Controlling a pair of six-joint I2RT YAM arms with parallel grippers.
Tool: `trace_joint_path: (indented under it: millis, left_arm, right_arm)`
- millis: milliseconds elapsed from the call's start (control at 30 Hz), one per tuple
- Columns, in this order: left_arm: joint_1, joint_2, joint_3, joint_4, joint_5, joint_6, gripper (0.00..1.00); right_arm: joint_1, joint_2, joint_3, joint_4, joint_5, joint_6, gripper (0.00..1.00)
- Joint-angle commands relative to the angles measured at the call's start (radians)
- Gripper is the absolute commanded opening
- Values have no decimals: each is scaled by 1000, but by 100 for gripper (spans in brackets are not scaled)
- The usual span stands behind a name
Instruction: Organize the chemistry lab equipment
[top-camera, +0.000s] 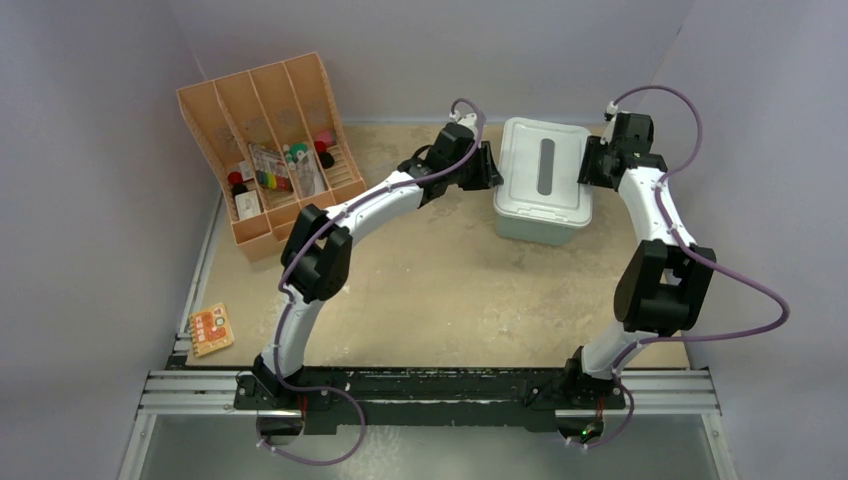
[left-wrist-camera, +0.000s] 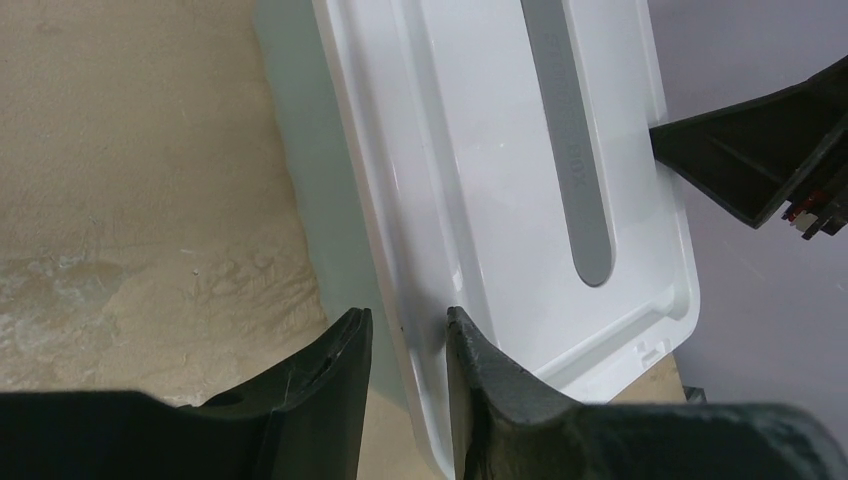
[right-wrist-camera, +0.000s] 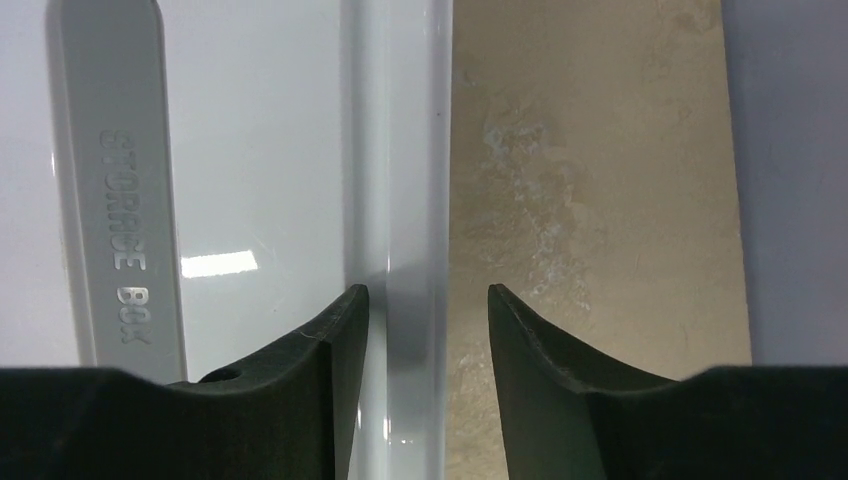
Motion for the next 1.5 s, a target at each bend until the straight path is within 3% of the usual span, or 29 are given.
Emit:
trace_joint_path:
  millis: [0, 133, 233, 433, 600, 733, 833, 900, 1133, 1300, 1333, 1367, 1400, 1467]
  left_arm:
    - [8, -36, -10, -11, 9, -3, 30]
    - [7, -31, -17, -1, 35, -14, 31]
    - [10, -36, -18, -4, 40, -15, 32]
    - [18, -104, -87, -16, -17, 7, 31]
    - [35, -196, -186, -37, -64, 37, 31]
    - [50, -258, -233, -66, -89, 70, 35]
    - [64, -281, -214, -116, -105, 103, 39]
    - [76, -295, -191, -153, -117, 124, 42]
    - [92, -426, -153, -267, -194, 203, 48]
    - [93, -643, -289, -316, -298, 243, 53]
    - [94, -698, -329, -323, -330, 245, 58]
    - [93, -751, -373, -331, -359, 248, 62]
    - [92, -808, -413, -343, -392, 254, 66]
    - [93, -914, -480, -377, -455, 264, 71]
  right_arm:
    - [2, 0, 8, -32, 13, 76, 52]
    - [1, 20, -28, -35, -44, 115, 50]
    - [-1, 53, -46, -37, -242, 89, 47]
    - [3, 84, -37, -22, -452, 51, 28]
    - [52, 68, -48, -12, -466, 74, 22]
    - [90, 44, -74, 17, -332, 148, 23]
    - [91, 10, -55, 18, -190, 201, 28]
    - [91, -23, -21, -8, -106, 217, 37]
    - [91, -167, 63, -55, -4, 262, 66]
    - [91, -344, -18, -123, 9, 253, 75]
    - [91, -393, -50, -142, 17, 259, 78]
    - [92, -439, -81, -154, 24, 262, 83]
    - [92, -493, -116, -163, 32, 265, 94]
    - [93, -588, -163, -201, 57, 270, 99]
